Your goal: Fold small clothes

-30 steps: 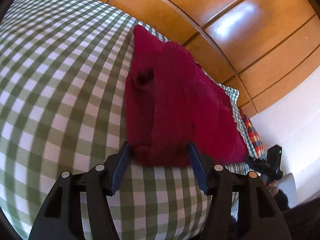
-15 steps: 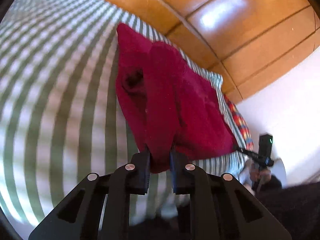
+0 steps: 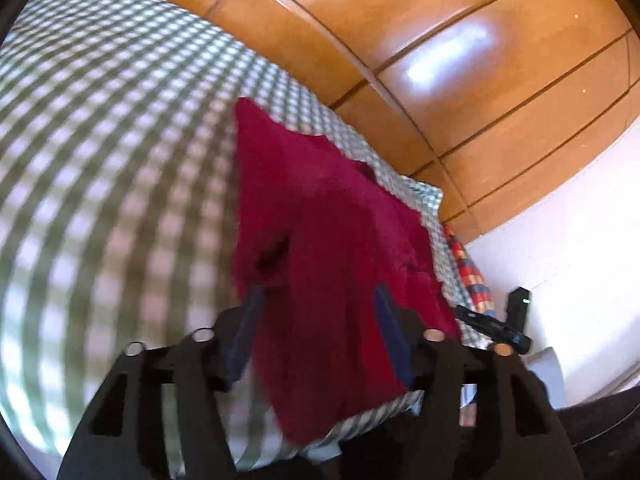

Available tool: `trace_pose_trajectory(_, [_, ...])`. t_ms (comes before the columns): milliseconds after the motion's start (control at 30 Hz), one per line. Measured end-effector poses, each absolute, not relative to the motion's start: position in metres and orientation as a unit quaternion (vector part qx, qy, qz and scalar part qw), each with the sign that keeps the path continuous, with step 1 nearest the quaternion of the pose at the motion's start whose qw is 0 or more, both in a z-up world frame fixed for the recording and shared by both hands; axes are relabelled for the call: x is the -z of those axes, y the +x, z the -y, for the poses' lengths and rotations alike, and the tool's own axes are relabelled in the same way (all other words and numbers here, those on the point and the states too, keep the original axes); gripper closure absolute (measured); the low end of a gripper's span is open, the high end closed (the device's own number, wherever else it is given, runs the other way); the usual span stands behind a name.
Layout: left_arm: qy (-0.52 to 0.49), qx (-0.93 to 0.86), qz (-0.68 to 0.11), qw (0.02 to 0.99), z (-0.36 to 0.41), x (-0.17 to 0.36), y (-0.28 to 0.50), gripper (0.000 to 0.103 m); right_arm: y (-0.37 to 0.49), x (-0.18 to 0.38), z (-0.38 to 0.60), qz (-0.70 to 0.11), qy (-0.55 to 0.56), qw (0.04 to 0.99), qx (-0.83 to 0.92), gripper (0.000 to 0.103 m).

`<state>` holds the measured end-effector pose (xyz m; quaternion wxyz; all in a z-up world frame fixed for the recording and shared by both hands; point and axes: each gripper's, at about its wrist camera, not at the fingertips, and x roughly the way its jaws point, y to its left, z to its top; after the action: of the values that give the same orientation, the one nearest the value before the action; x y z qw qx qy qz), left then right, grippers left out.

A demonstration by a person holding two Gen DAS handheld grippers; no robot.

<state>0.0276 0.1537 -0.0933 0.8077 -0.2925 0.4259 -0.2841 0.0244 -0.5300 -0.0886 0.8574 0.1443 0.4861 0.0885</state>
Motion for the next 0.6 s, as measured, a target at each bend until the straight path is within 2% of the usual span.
trace_pose_trajectory(33, [-0.290, 0.291, -0.427, 0.805, -0.148, 0.092, 0.033, 0.033, 0.029, 0.091, 0.526, -0.489, 0.139, 0.857, -0.086, 0.052])
trace_pose_trajectory(100, [-0.275, 0.296, -0.432, 0.806, -0.139, 0.090, 0.041, 0.033, 0.043, 0.097, 0.517, -0.492, 0.129, 0.857, -0.083, 0.053])
trace_pose_trajectory(200, [-0.264, 0.305, -0.441, 0.802, -0.124, 0.096, 0.053, 0.033, 0.054, 0.102, 0.510, -0.496, 0.124, 0.854, -0.092, 0.067])
trace_pose_trajectory(267, [-0.260, 0.303, -0.446, 0.801, -0.118, 0.099, 0.056, 0.052, 0.058, 0.105, 0.503, -0.497, 0.116, 0.855, -0.091, 0.087])
trace_pose_trajectory(300, [-0.257, 0.301, -0.446, 0.803, -0.115, 0.099, 0.058, 0.075, 0.058, 0.103, 0.501, -0.493, 0.109, 0.859, -0.089, 0.090])
trace_pose_trajectory(333, [-0.256, 0.300, -0.441, 0.806, -0.115, 0.097, 0.058, 0.087, 0.059, 0.101, 0.498, -0.490, 0.105, 0.861, -0.089, 0.093])
trace_pose_trajectory(433, [-0.265, 0.306, -0.406, 0.819, -0.121, 0.084, 0.049, 0.094, 0.053, 0.087, 0.490, -0.471, 0.088, 0.873, -0.093, 0.095])
trace_pose_trajectory(600, [-0.261, 0.318, -0.354, 0.840, -0.126, 0.047, 0.030, 0.096, 0.042, 0.041, 0.481, -0.414, 0.076, 0.899, -0.122, 0.096])
